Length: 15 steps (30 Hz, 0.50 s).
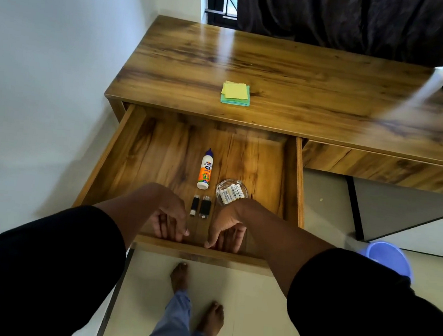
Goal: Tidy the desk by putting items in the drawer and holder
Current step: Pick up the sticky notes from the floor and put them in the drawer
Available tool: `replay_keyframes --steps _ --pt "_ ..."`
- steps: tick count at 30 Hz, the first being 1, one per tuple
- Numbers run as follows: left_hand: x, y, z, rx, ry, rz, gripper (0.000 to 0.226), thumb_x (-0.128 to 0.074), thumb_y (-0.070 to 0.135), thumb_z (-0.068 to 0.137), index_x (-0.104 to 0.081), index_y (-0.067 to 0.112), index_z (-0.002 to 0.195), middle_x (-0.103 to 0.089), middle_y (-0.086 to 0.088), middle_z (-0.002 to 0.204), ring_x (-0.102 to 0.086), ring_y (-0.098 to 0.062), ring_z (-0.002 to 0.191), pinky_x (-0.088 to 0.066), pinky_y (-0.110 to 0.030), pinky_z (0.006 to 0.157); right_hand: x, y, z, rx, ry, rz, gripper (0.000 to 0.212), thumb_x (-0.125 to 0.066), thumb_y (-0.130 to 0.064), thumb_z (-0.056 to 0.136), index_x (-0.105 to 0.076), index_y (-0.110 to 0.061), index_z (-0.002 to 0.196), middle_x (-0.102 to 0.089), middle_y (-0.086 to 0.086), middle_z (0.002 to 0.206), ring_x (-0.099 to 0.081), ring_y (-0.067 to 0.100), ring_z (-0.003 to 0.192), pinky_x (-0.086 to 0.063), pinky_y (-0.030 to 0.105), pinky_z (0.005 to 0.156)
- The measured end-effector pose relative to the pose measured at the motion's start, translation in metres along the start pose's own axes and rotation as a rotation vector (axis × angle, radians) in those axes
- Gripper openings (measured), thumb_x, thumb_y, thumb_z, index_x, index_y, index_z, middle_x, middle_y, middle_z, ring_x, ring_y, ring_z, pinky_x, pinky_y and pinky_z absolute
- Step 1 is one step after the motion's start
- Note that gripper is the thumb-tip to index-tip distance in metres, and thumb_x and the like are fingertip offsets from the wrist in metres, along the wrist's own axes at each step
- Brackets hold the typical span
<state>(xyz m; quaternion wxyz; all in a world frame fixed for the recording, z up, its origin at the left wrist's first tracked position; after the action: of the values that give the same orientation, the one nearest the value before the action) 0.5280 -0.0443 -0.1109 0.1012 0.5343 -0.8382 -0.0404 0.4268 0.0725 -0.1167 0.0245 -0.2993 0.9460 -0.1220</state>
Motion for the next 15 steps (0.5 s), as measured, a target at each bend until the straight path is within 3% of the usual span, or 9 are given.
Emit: replay_keyframes --steps 6,12,15 --pt "-0.018 -0.008 0.007 0.056 -0.072 -0.02 0.021 -0.075 0.029 0.091 -0.079 0.008 0.094 -0.077 -0.01 0.096 -0.071 -0.024 0.1 -0.061 -0.036 0.088 -0.019 0.002 0.003 -0.041 -0.107 0.037 0.037 -0.068 -0.023 0.098 -0.062 -0.002 0.128 -0.066 0.014 0.103 -0.056 0.038 0.132 -0.052 0.046 0.103" --pt "-0.019 -0.008 0.004 0.07 -0.101 -0.011 0.025 -0.074 0.029 0.092 -0.078 0.006 0.102 -0.075 -0.011 0.102 -0.07 -0.026 0.104 -0.059 -0.038 0.092 -0.019 0.004 0.007 -0.057 -0.133 0.044 0.021 -0.068 -0.023 0.098 -0.066 -0.005 0.108 -0.067 0.014 0.102 -0.055 0.039 0.133 -0.052 0.045 0.099" --pt "-0.019 -0.007 0.003 0.072 -0.123 0.0 0.028 -0.073 0.029 0.093 -0.076 0.005 0.108 -0.075 -0.011 0.104 -0.069 -0.027 0.107 -0.059 -0.039 0.093 -0.017 0.006 0.011 -0.054 -0.138 0.072 0.036 -0.067 -0.026 0.099 -0.063 -0.002 0.125 -0.068 0.015 0.105 -0.058 0.037 0.13 -0.052 0.045 0.1"
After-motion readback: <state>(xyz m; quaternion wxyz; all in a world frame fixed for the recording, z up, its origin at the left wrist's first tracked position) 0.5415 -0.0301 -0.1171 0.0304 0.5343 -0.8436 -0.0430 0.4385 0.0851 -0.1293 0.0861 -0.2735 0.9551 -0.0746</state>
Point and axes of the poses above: each hand's wrist, its own z-axis towards the middle knuckle, its own x-axis out of the back of the hand, y = z × x, the point moved 9 cm from there along z, towards the middle knuckle
